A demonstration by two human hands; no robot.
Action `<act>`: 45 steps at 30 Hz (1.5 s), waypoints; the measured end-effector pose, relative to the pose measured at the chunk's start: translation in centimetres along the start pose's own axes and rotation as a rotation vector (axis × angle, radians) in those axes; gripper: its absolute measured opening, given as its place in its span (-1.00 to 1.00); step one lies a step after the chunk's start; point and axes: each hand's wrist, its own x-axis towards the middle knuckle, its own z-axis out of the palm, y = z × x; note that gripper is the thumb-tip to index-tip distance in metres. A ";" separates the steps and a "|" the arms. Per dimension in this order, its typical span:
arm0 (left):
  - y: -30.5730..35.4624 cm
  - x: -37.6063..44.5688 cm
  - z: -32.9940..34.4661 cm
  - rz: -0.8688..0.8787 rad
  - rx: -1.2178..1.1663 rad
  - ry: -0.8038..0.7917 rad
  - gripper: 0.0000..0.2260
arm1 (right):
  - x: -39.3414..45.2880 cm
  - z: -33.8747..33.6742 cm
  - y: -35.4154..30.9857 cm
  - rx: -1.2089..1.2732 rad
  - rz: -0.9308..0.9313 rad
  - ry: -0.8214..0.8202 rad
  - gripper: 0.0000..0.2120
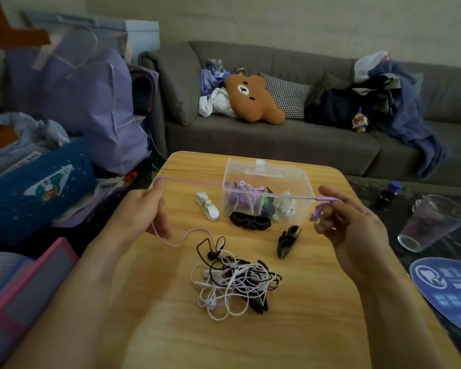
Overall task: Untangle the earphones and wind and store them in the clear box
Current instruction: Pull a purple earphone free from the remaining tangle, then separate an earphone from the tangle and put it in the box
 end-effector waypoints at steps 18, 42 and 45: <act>4.0 -4.7 5.6 0.550 0.055 -0.260 -0.90 | -0.9 1.1 0.7 -1.090 -0.442 -0.115 -0.47; 1.8 -3.3 5.5 0.588 0.228 -0.233 -0.81 | -0.1 0.0 0.7 -1.324 -0.241 -0.086 -0.39; 1.9 -4.5 7.0 0.662 0.247 -0.237 -0.84 | -1.5 2.0 1.1 -0.929 -0.360 -0.509 -0.31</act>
